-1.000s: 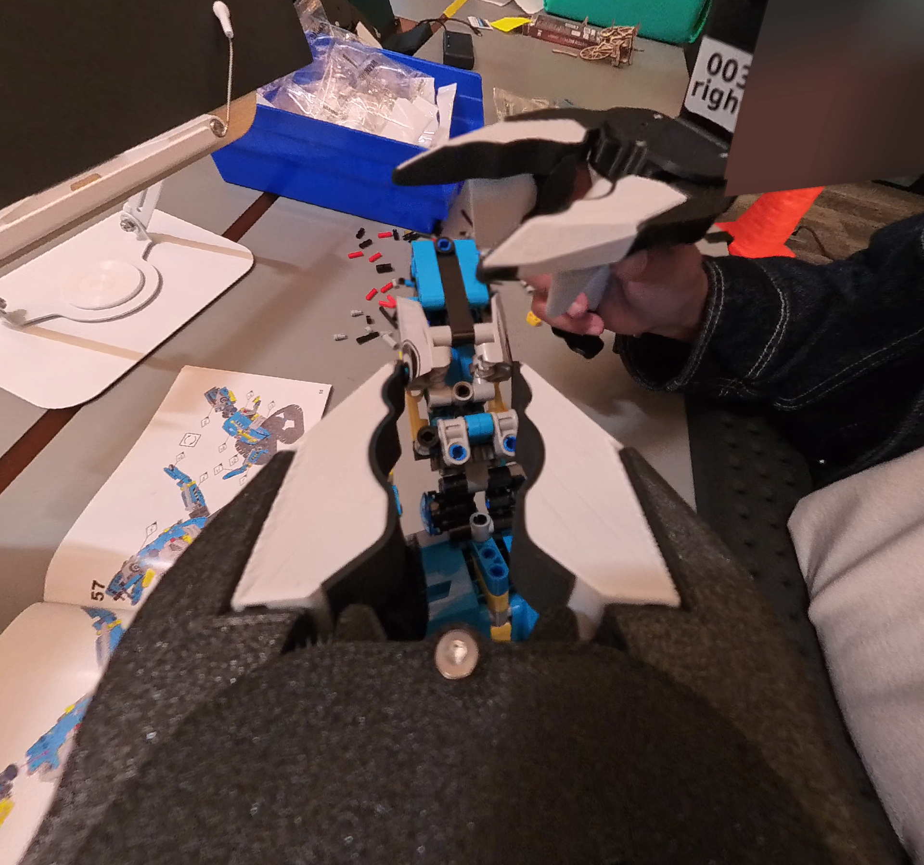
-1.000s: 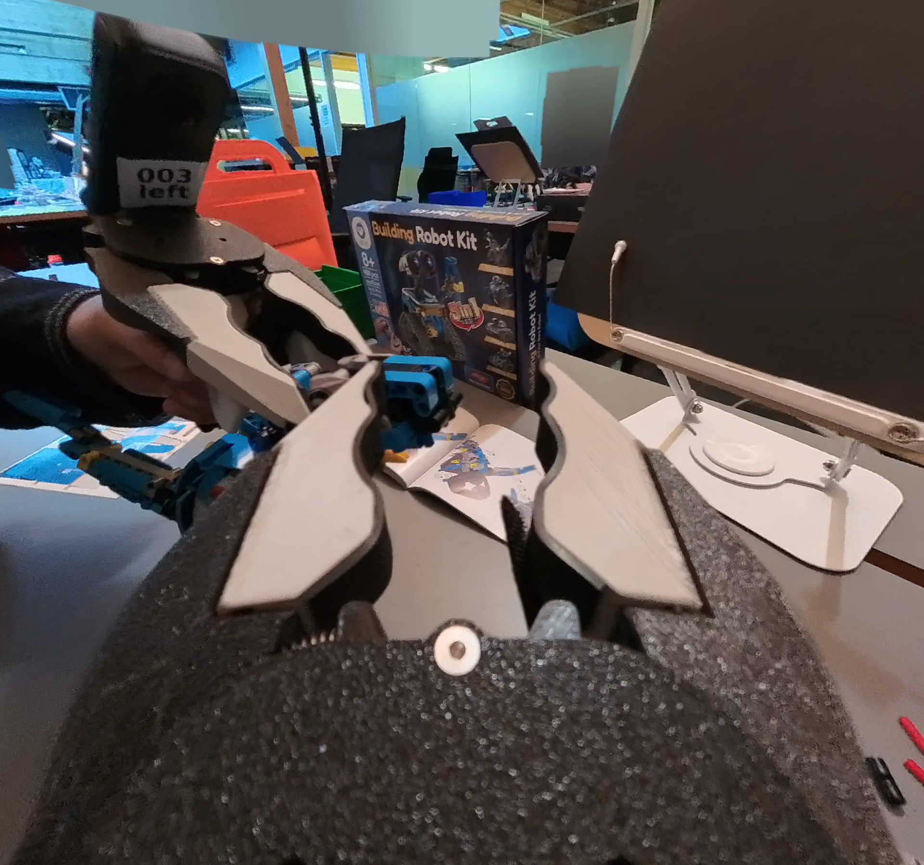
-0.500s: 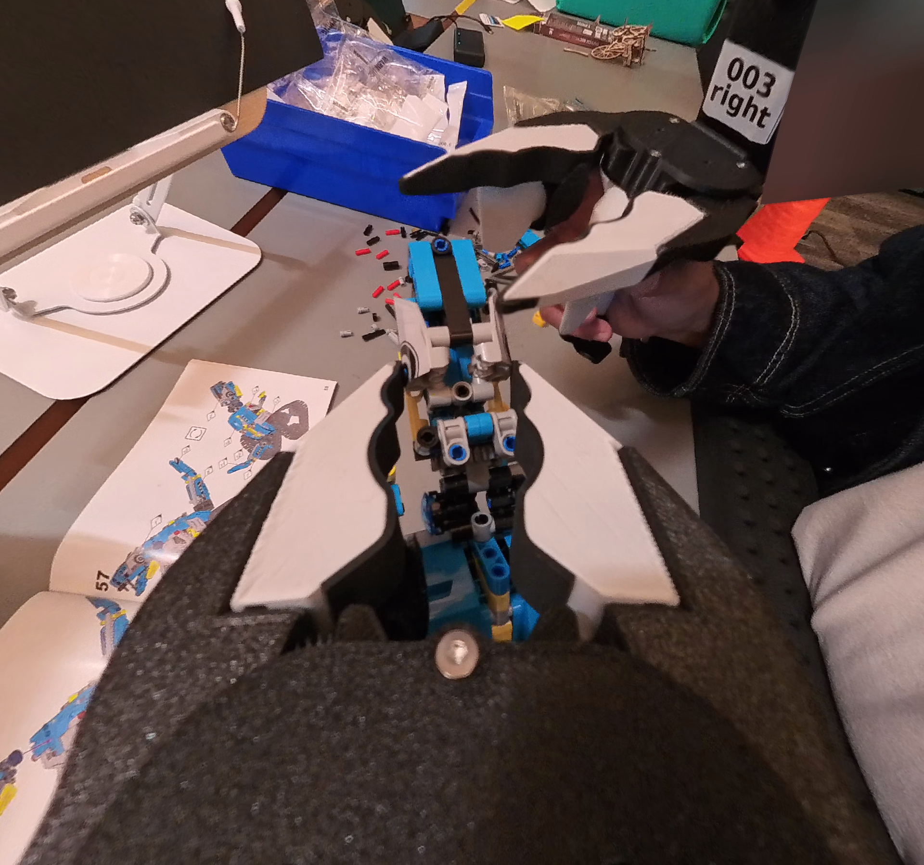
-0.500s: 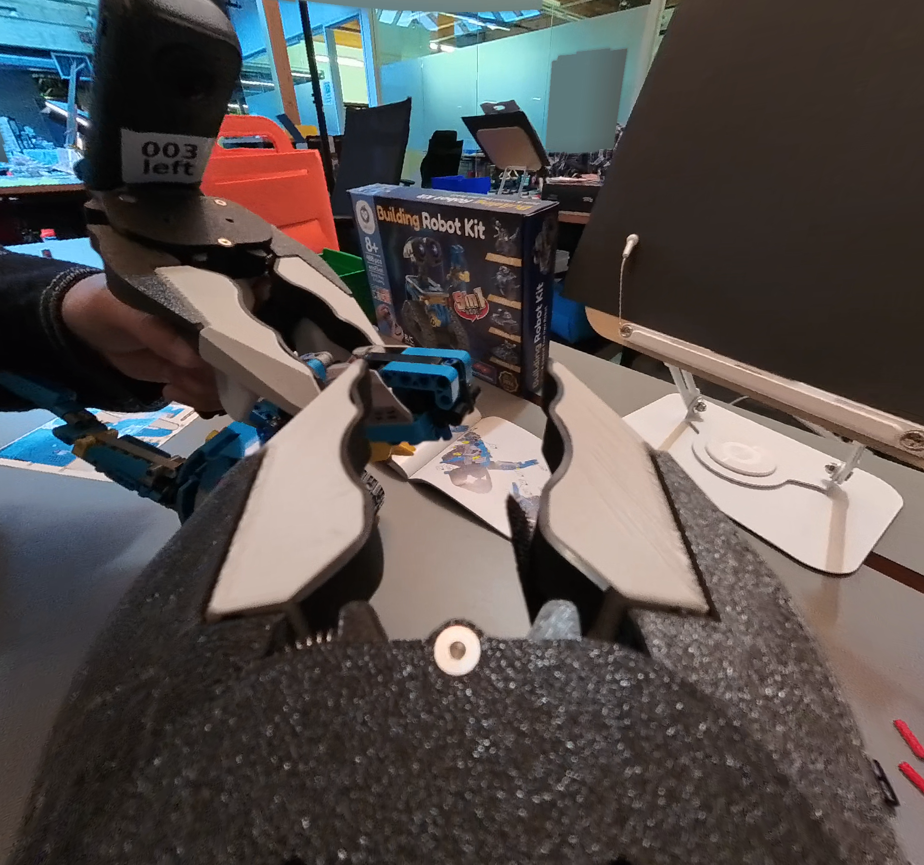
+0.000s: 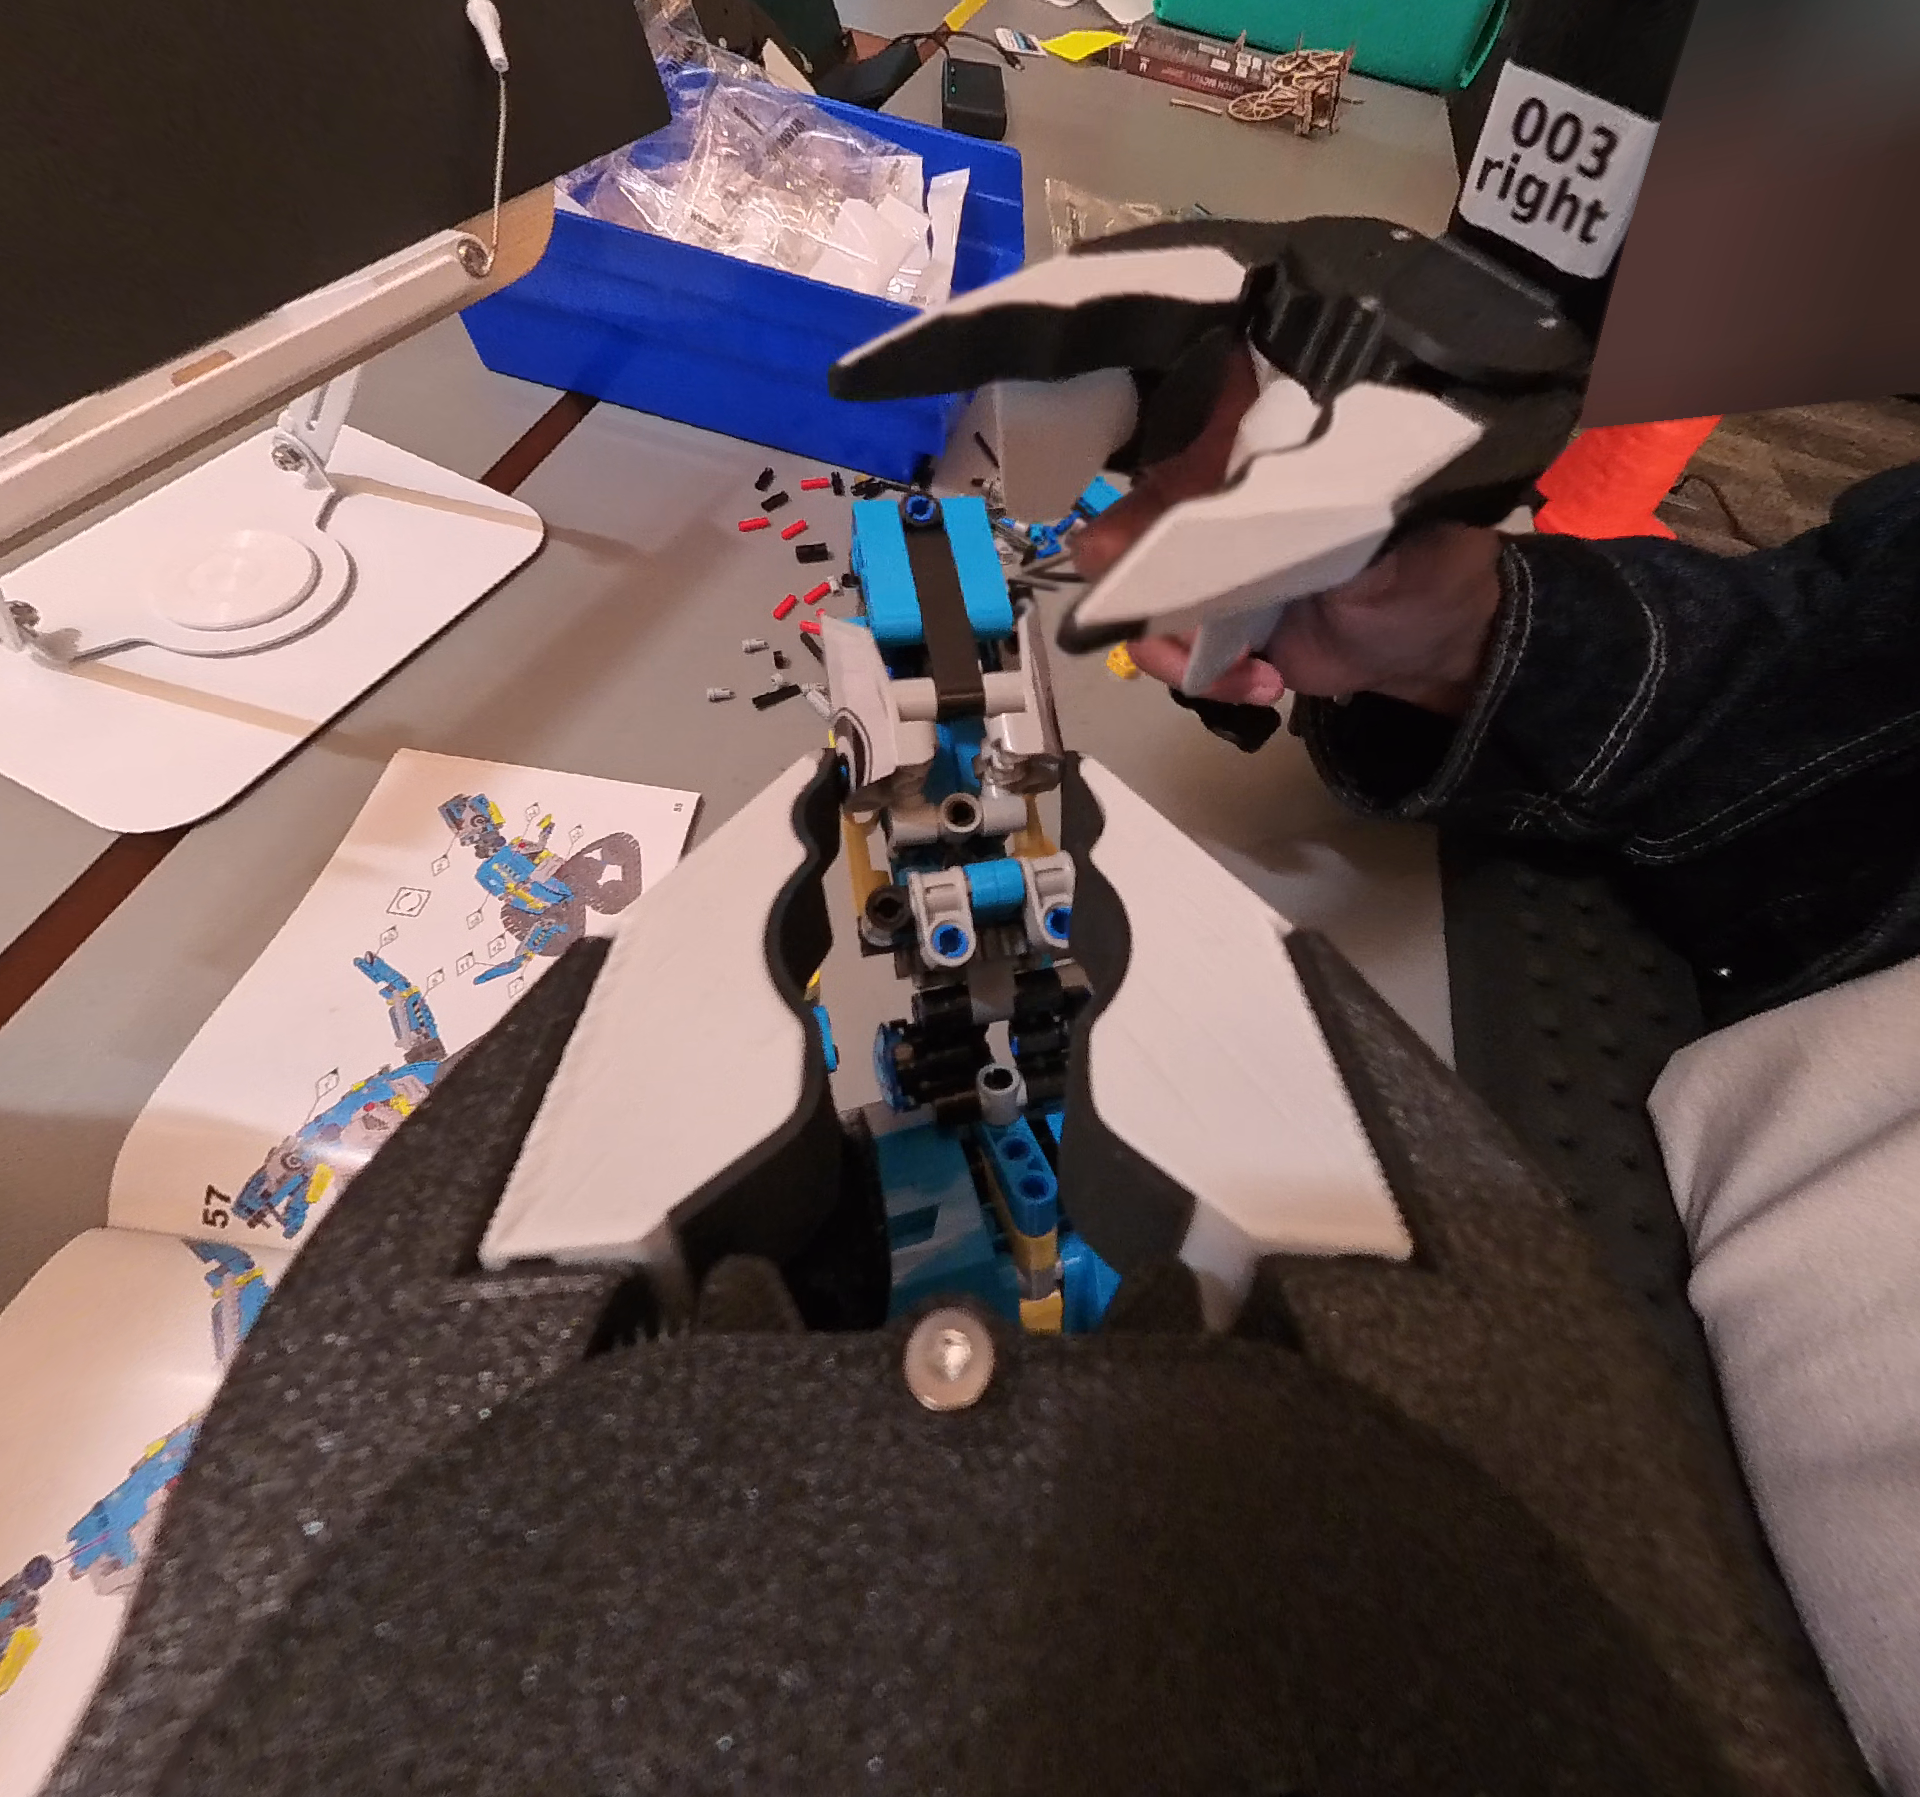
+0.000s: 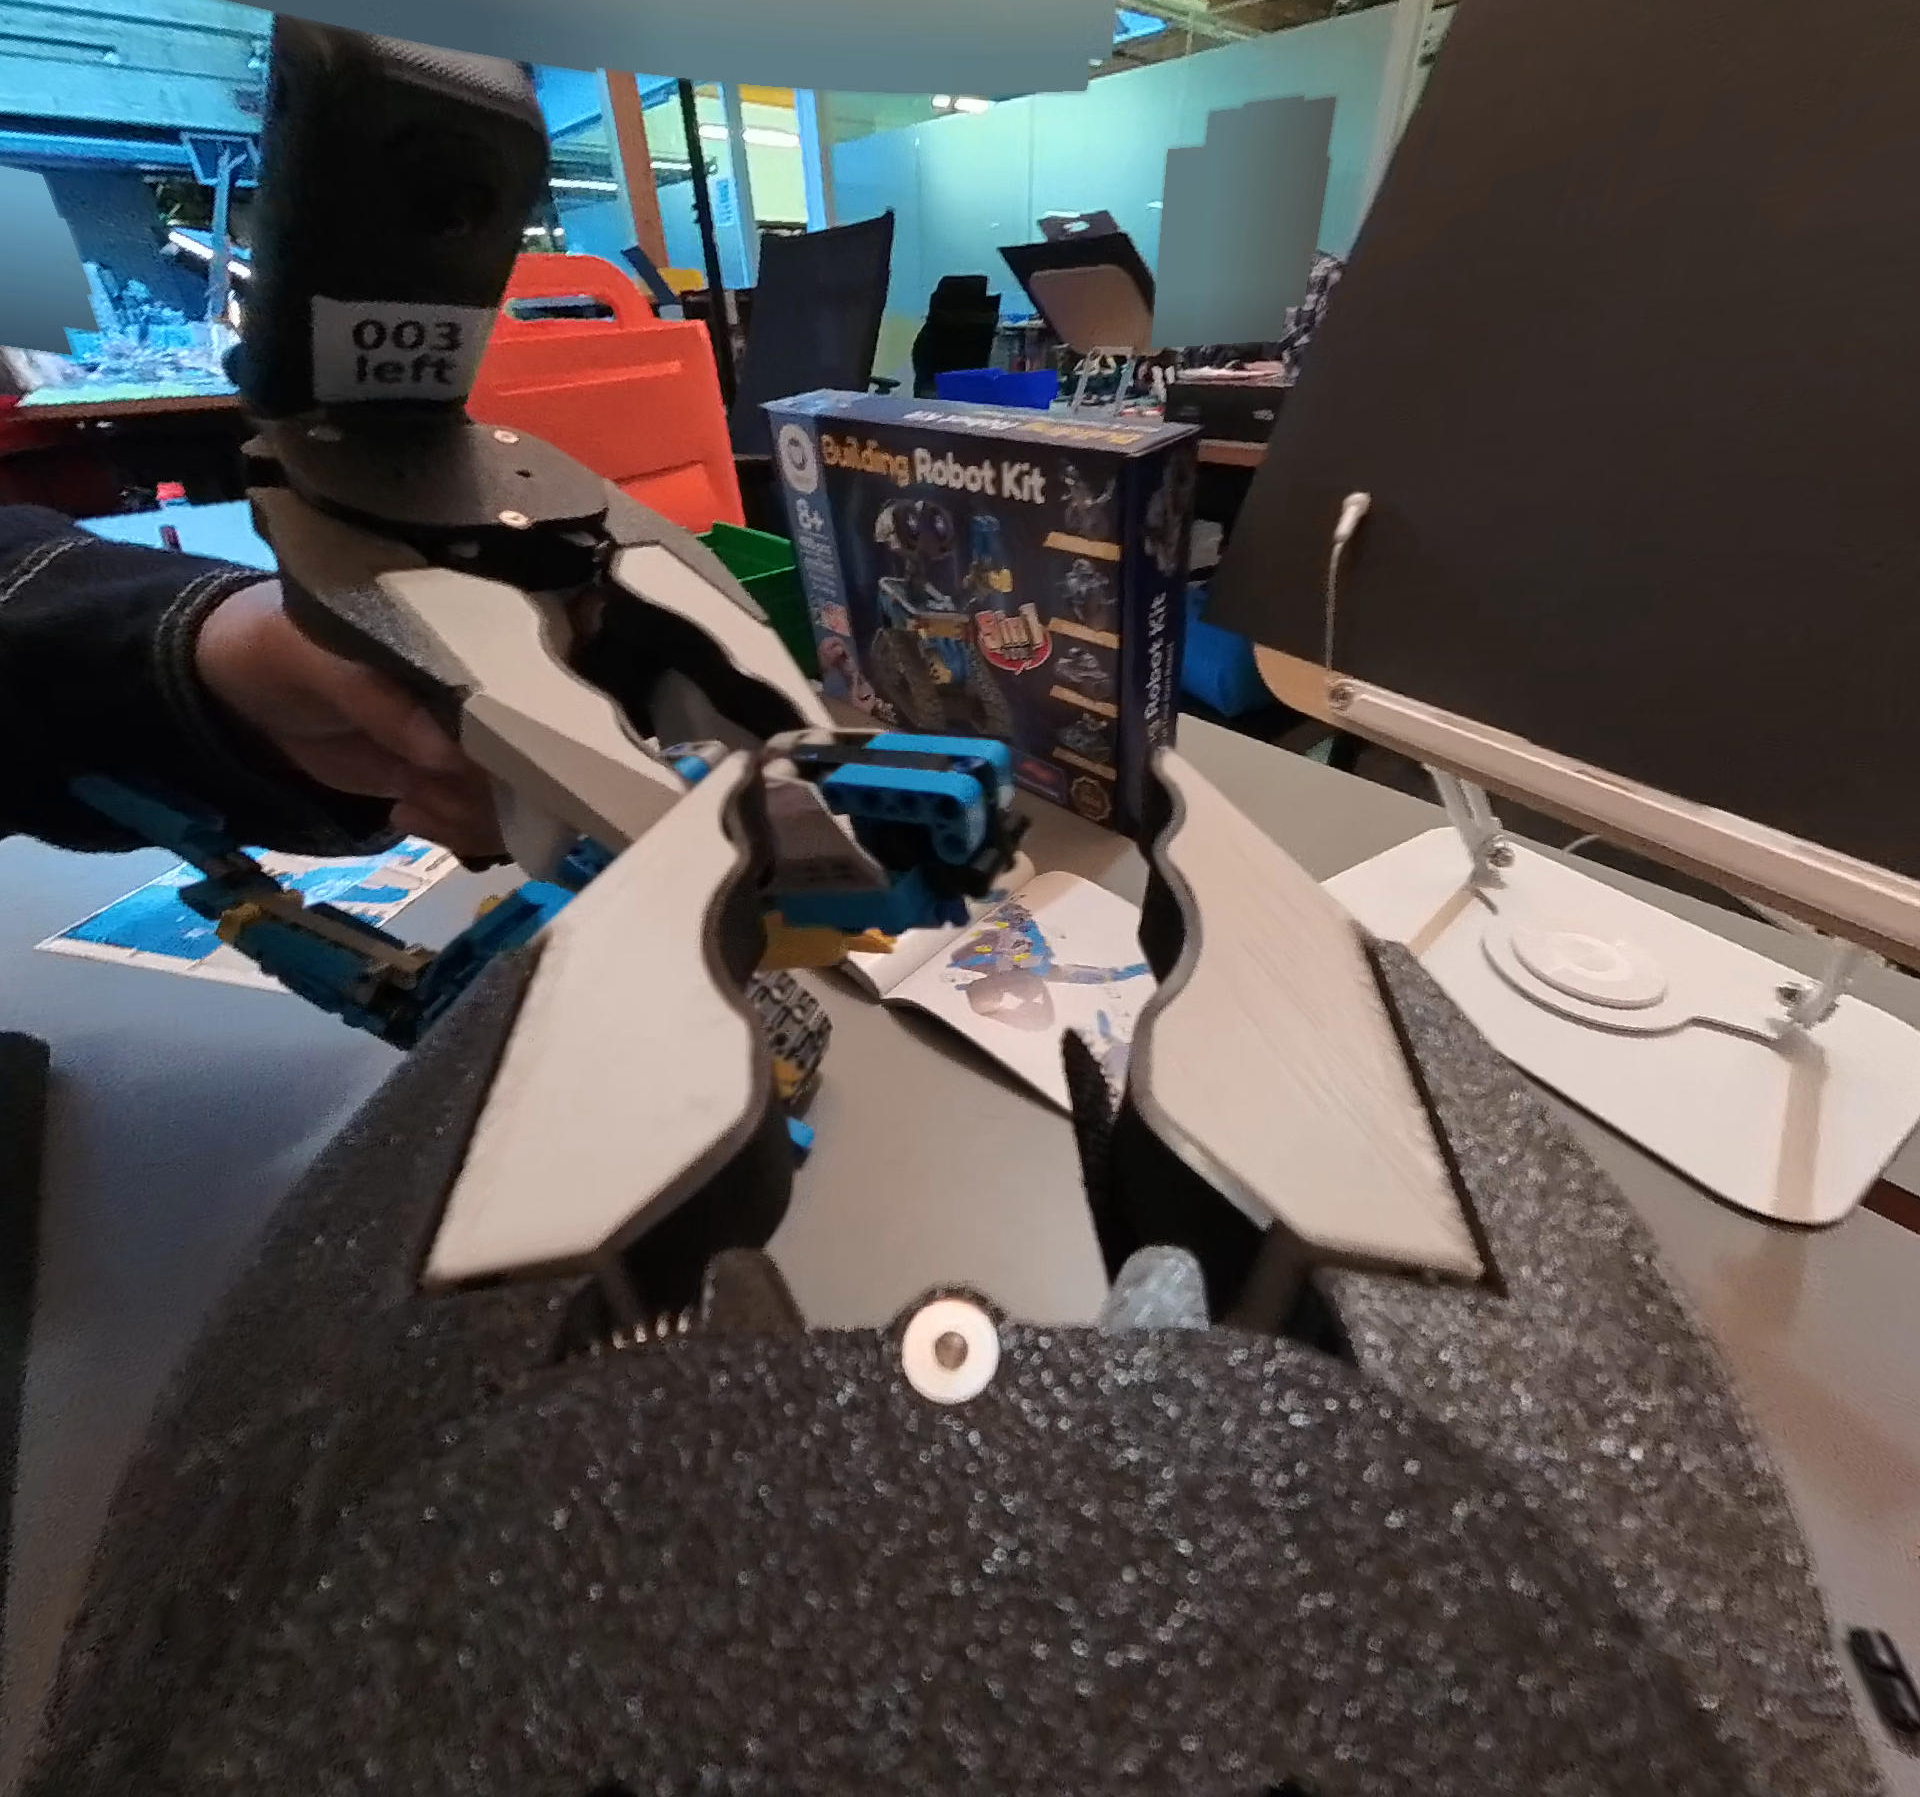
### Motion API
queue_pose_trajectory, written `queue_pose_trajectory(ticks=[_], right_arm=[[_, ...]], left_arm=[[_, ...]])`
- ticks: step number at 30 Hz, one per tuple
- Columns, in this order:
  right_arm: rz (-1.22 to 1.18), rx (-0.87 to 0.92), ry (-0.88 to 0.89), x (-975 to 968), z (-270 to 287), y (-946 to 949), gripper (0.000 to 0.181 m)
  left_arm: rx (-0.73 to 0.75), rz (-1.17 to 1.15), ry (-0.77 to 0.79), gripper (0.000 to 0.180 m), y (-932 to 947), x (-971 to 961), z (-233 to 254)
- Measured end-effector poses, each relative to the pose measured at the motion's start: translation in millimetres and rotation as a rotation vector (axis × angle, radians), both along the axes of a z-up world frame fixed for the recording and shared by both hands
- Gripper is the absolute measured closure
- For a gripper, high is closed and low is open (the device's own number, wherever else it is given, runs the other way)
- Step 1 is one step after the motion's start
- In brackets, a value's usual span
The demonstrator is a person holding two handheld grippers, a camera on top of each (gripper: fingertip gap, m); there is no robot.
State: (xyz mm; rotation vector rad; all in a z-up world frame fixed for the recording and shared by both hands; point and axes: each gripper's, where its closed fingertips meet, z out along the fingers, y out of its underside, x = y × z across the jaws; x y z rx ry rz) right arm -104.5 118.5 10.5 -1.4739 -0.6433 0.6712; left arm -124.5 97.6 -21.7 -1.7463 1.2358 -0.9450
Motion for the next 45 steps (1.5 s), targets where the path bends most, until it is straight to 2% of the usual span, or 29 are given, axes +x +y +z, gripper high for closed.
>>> queue_pose_trajectory(ticks=[6, 8, 9, 12, 14, 17, 32, 39, 45], right_arm=[[-0.033, 0.007, -0.037, -2.0, -3.8, 4.9, 0.106], [-0.058, 0.014, -0.016, 6.3, 0.8, 7.6, 0.118], [-0.058, 0.015, -0.019, 7.7, 1.3, 7.7, 0.118], [0.007, 0.028, -0.035, -5.4, 1.2, -3.9, 0.110], [-0.014, 0.044, -0.096, -10.6, -5.0, -2.8, 0.110], [-0.027, 0.036, -0.095, -6.5, -5.2, 1.7, 0.105], [-0.075, 0.048, -0.103, 5.3, -0.6, 7.2, 0.108], [-0.077, 0.066, -0.096, 5.9, 3.4, 4.4, 0.117], [-0.037, 0.060, -0.117, -6.3, -0.2, -1.3, 0.111]], left_arm=[[0.000, 0.007, 0.002, 0.139, 0.6, -0.7, 0.0], [-0.001, -0.002, 0.002, 0.139, -0.6, -0.3, 0.2], [0.001, -0.001, 0.004, 0.139, -0.4, -0.3, 0.2], [-0.003, 0.000, 0.004, 0.139, -0.2, 0.0, 0.0], [-0.003, 0.002, 0.003, 0.139, -0.1, -0.4, 0.0], [-0.001, 0.009, 0.004, 0.139, 0.5, -0.8, -0.1], [0.000, 0.014, 0.009, 0.139, 1.6, -0.7, -0.7], [-0.002, 0.012, 0.002, 0.139, 1.2, -1.1, -0.2], [-0.004, 0.011, 0.000, 0.139, 0.7, -0.7, -0.2]])
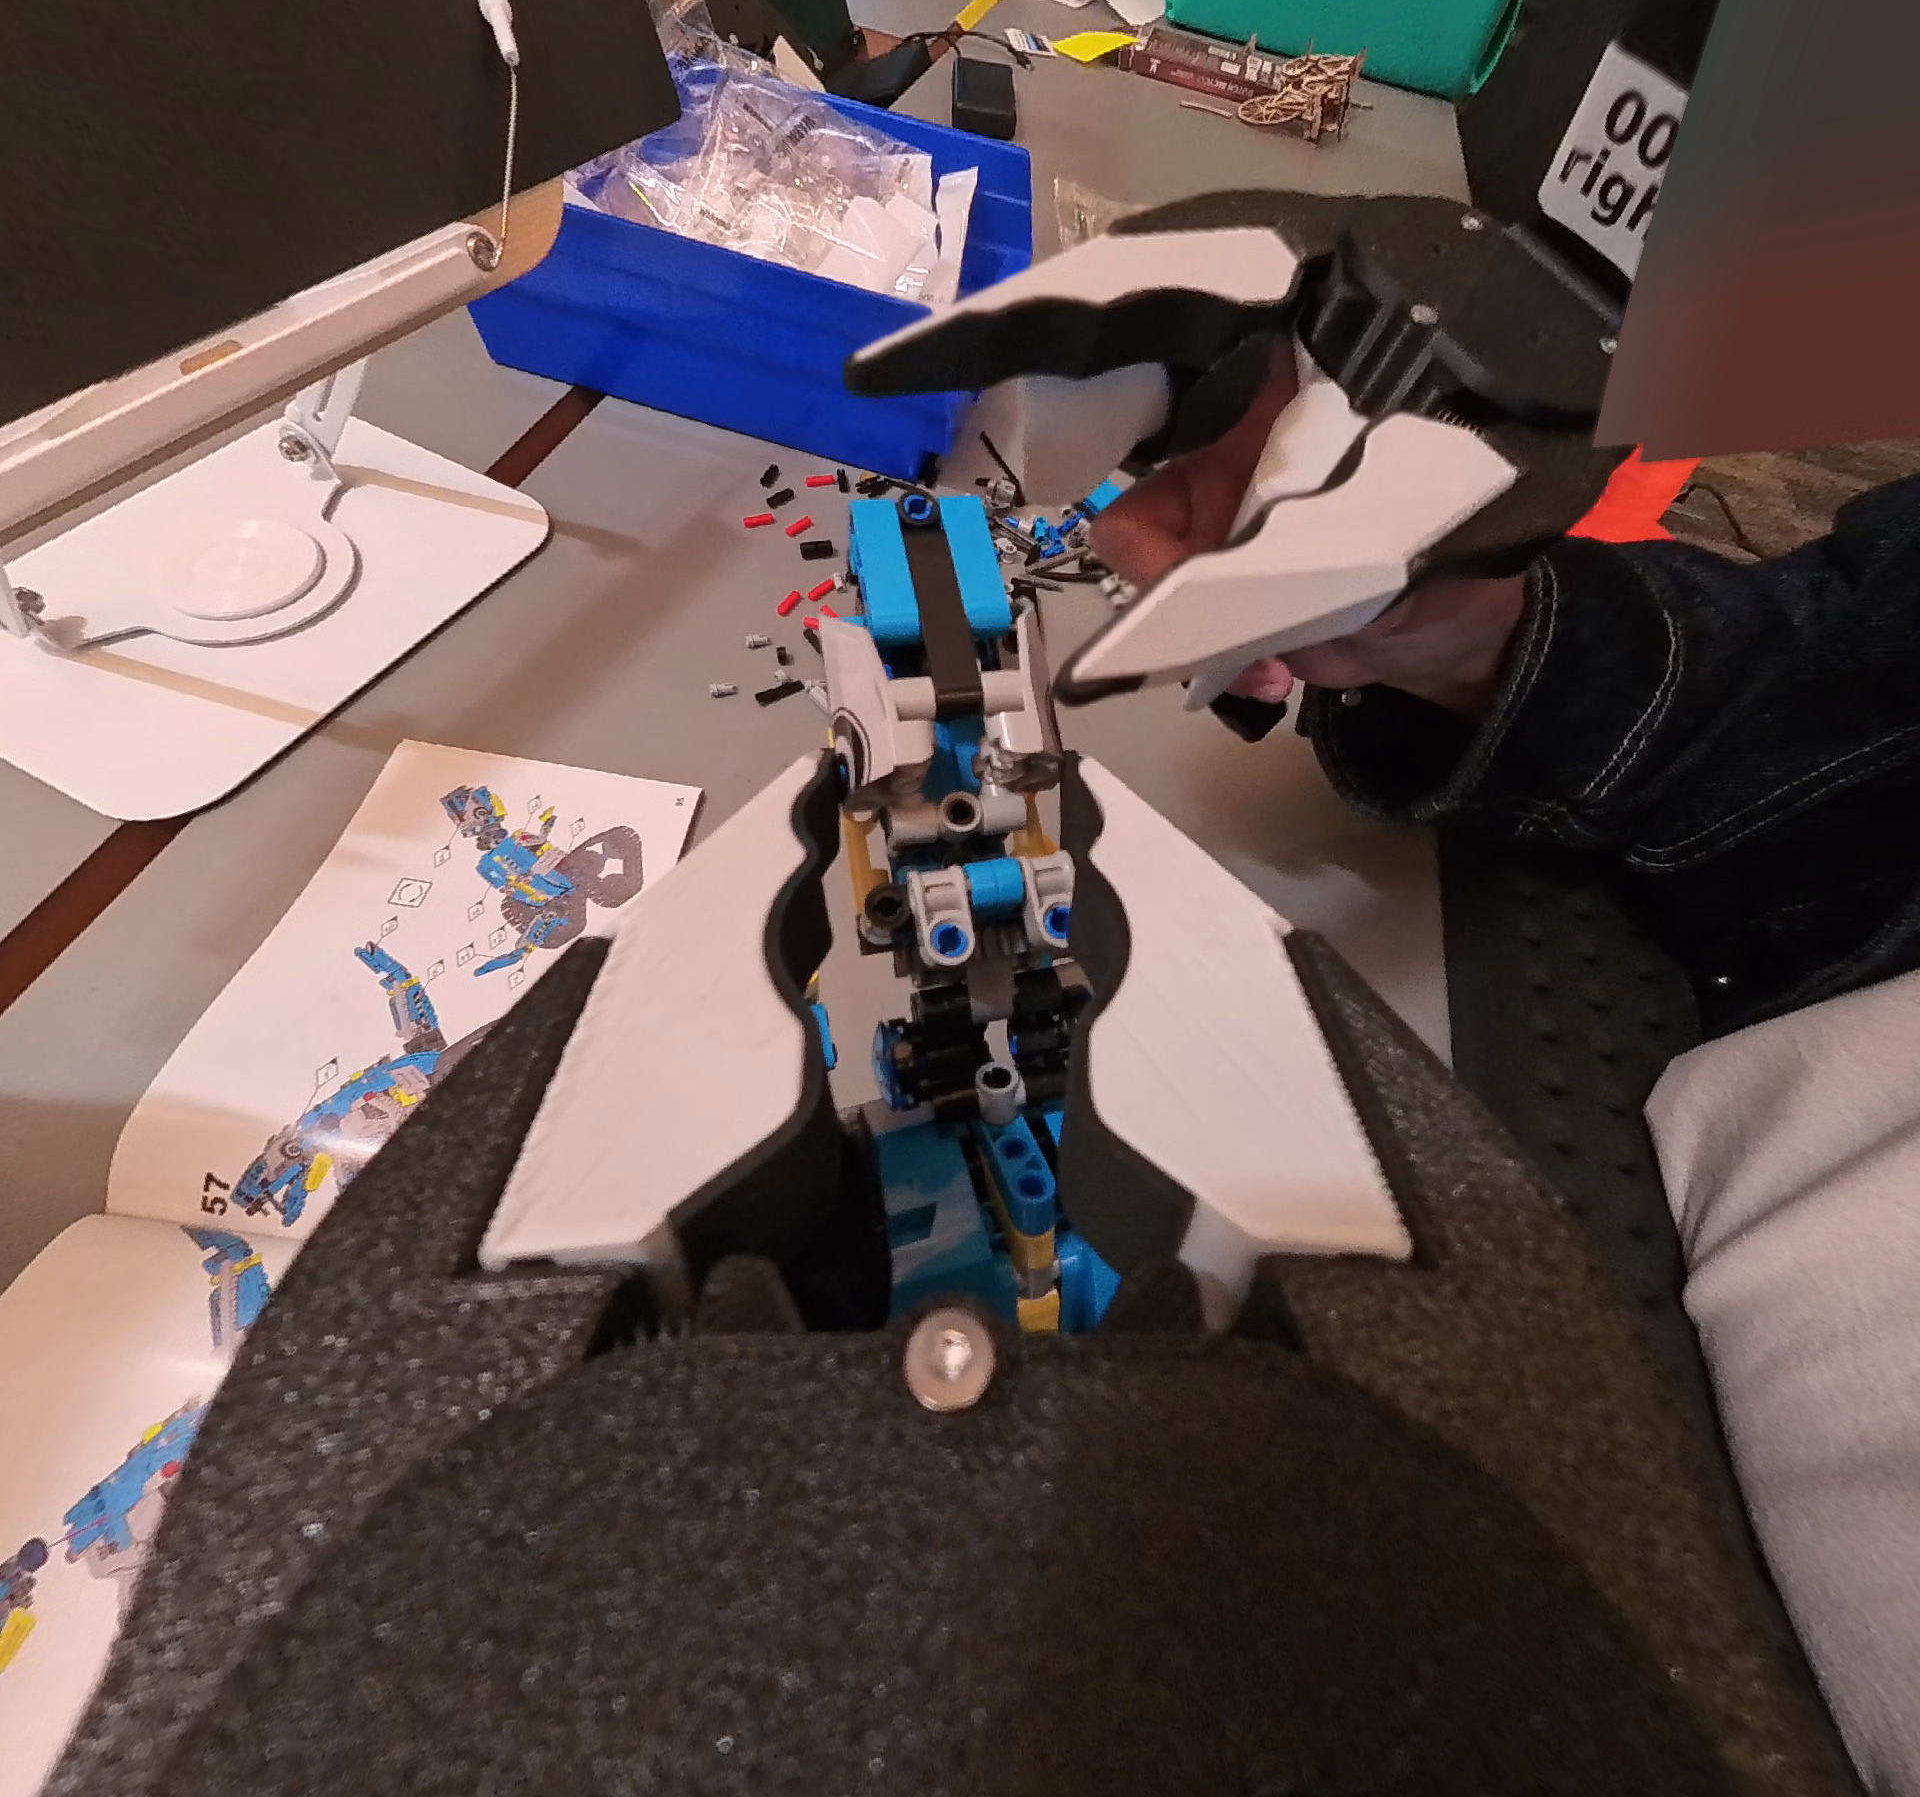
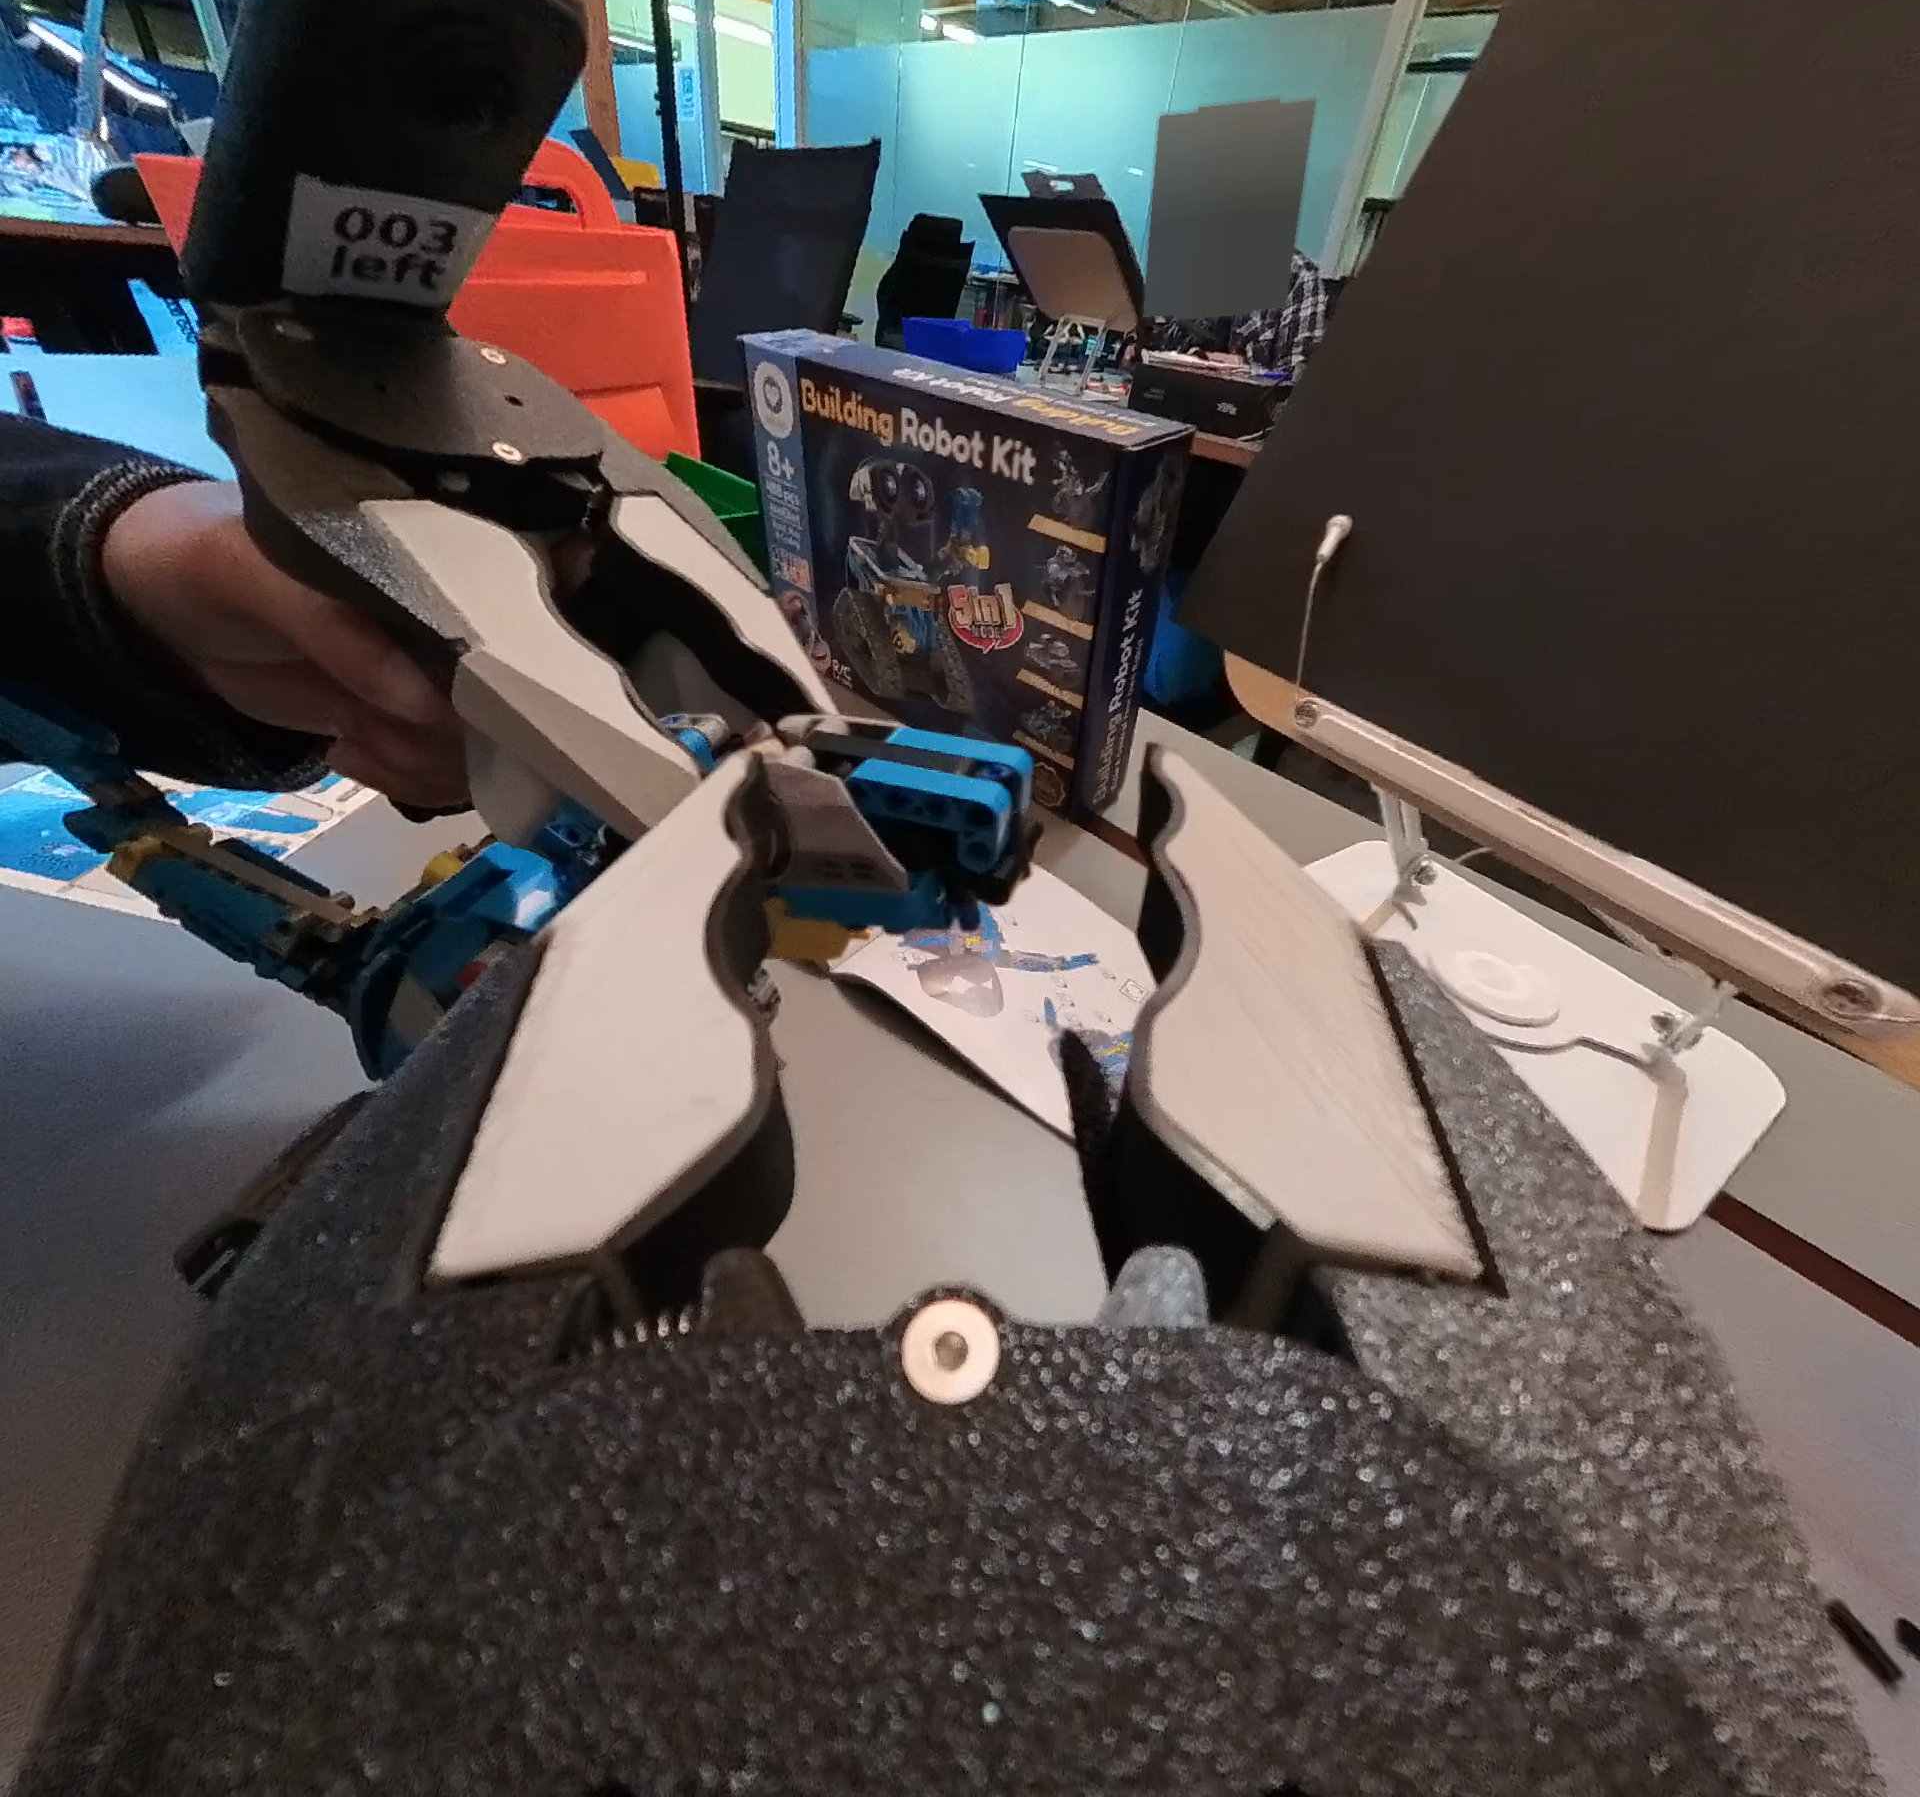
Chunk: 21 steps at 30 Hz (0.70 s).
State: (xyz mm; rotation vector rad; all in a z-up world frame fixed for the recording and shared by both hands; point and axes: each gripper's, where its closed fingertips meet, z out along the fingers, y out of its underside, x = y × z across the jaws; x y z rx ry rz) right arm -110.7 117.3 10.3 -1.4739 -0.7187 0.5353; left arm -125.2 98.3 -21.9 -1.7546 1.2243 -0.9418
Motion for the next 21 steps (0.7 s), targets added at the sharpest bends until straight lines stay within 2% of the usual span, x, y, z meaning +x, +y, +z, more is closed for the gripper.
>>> queue_pose_trajectory(ticks=[5, 7, 10, 15, 21], right_arm=[[-0.041, 0.009, -0.008, 9.9, 1.4, 8.1, 0.108], [-0.083, 0.018, 0.013, 21.4, 6.1, 12.8, 0.123], [-0.004, 0.013, 0.029, 16.2, 8.4, 3.5, 0.110], [0.019, 0.006, -0.031, 7.6, -1.3, 0.9, 0.109], [-0.039, 0.017, -0.019, 15.0, 2.2, 7.5, 0.112]], left_arm=[[0.003, 0.008, 0.003, 0.139, 1.2, -0.3, -0.4], [0.002, -0.007, 0.001, 0.139, -1.8, 0.4, 0.2], [0.003, -0.001, 0.004, 0.139, -1.1, 0.4, 0.0], [-0.001, 0.001, 0.000, 0.139, -1.0, 0.2, 0.1], [-0.006, 0.006, 0.000, 0.139, 0.5, 0.0, -0.2]])
